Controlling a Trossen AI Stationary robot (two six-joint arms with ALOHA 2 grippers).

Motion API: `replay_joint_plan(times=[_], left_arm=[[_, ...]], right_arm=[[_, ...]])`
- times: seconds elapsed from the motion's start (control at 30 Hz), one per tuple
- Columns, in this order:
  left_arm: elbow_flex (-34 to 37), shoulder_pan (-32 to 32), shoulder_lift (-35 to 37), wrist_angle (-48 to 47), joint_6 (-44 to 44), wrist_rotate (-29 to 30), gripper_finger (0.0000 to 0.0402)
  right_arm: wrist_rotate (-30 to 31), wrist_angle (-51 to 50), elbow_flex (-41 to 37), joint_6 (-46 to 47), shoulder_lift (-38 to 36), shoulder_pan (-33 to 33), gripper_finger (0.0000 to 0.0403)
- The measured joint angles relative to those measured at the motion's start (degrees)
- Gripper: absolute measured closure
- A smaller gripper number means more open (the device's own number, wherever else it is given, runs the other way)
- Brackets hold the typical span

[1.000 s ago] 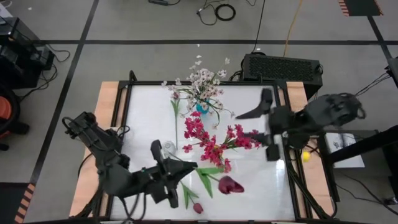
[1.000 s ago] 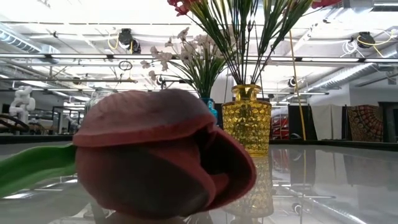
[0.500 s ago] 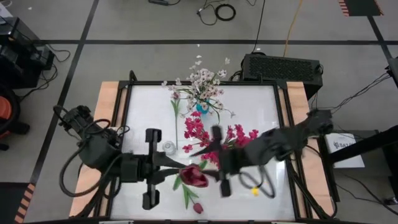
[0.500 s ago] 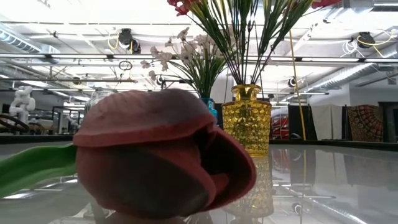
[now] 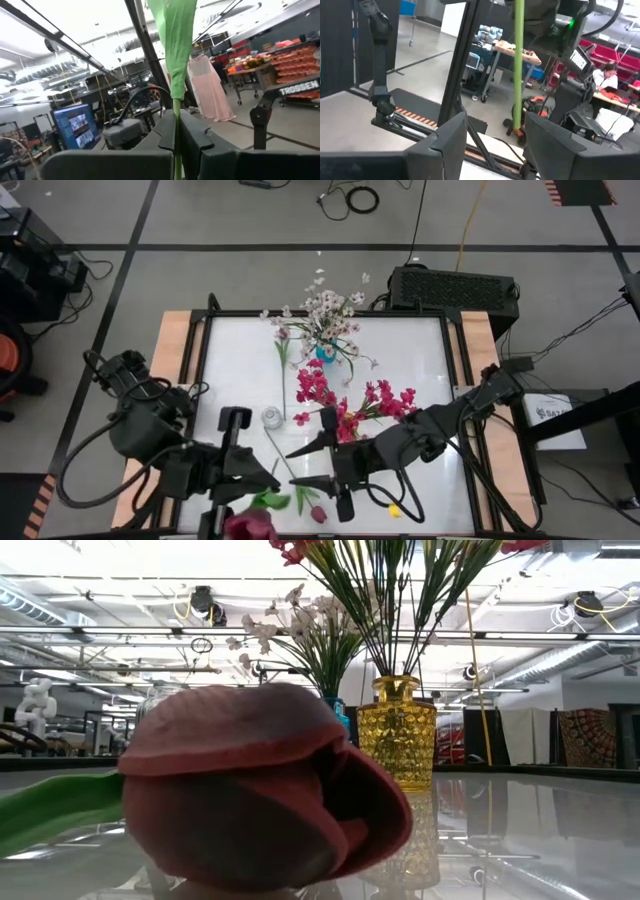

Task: Sort flowers into vase by color
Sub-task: Put the right red flower into the transparent vase

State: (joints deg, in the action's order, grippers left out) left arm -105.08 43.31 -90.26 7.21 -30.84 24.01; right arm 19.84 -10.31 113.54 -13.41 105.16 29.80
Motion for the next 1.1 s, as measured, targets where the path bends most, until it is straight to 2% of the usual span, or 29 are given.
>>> replay_joint_plan(times=[0.33,0.5,0.9,1.0,1.1], left_arm=[[0.5,-1.1,-0.8,1.8,-1.6,-0.6,0.0393],[0.5,-2.4,-0.6,3.3,-1.5,-5.3,0.0393],[0.5,-3.9,-1.2,4.2,-0.9,-7.9,0.0393],[0.5,-3.9,-1.2,4.0,-0.9,-7.8,0.0393],[0.5,-3.7,-1.2,3.6,0.3,-7.8,0.0393]], right_arm=[[0.0,2.5,0.0,1.4,0.0,0.2,0.0221],[0.1,2.4,0.0,0.7,0.0,0.0,0.0252],[0.0,2.8,0.0,-0.1,0.0,-0.6,0.0334],[0.0,2.7,0.0,0.1,0.0,-0.6,0.0333],[1.4,2.0,0.0,-0.5,0.0,-0.3,0.0315]])
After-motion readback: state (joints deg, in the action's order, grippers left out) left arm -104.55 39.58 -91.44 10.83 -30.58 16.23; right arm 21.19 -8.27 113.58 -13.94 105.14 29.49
